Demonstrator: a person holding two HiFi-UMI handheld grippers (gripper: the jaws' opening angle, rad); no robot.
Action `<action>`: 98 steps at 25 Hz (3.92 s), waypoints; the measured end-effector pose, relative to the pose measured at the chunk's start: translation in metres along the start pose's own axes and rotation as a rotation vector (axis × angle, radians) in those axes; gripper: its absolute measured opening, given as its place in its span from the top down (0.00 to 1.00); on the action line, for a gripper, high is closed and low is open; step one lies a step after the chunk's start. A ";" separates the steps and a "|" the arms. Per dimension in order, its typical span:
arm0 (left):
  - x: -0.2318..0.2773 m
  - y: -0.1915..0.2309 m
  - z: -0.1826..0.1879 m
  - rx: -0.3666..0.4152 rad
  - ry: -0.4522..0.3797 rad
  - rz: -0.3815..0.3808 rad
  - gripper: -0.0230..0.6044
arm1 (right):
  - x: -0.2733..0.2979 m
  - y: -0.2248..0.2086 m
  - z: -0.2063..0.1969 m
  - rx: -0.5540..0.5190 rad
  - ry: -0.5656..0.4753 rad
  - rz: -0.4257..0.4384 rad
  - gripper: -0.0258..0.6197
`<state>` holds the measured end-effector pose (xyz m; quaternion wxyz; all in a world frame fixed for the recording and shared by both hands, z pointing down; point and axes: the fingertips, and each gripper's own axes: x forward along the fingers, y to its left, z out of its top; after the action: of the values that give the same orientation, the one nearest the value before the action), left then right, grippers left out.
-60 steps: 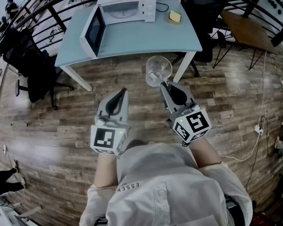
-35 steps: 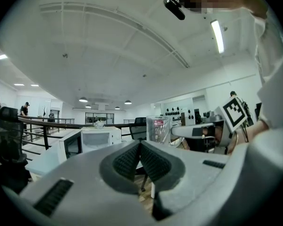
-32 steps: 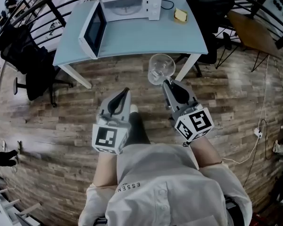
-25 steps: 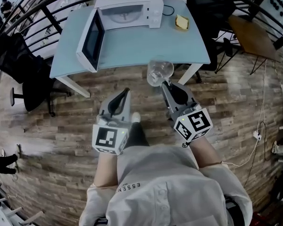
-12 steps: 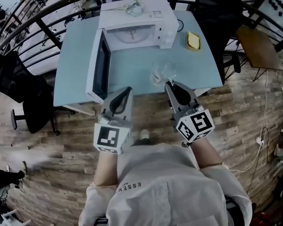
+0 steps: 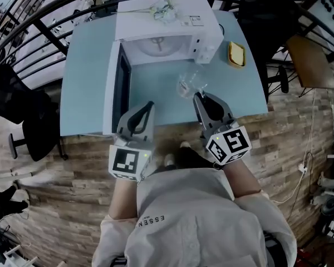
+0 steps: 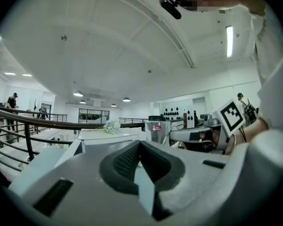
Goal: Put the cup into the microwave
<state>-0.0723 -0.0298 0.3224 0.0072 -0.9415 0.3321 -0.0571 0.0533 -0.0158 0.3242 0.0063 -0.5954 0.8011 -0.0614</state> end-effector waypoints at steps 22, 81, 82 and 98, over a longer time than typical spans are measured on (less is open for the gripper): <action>0.138 0.075 -0.050 -0.131 0.009 0.135 0.96 | 0.178 -0.100 -0.091 -0.012 0.132 0.222 0.90; 0.152 0.108 -0.115 -0.143 0.160 0.238 0.96 | 0.300 -0.125 -0.151 -0.039 0.130 0.206 0.68; 0.152 0.107 -0.113 -0.139 0.155 0.233 0.96 | 0.297 -0.126 -0.150 -0.045 0.132 0.199 0.68; 0.120 0.084 -0.051 -0.106 0.081 0.165 0.96 | 0.185 -0.094 -0.074 0.038 0.120 0.081 0.90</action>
<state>-0.0382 -0.1692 0.3810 -0.0511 -0.9070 0.4110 -0.0765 0.0826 -0.2124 0.4193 -0.0283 -0.5575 0.8221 -0.1118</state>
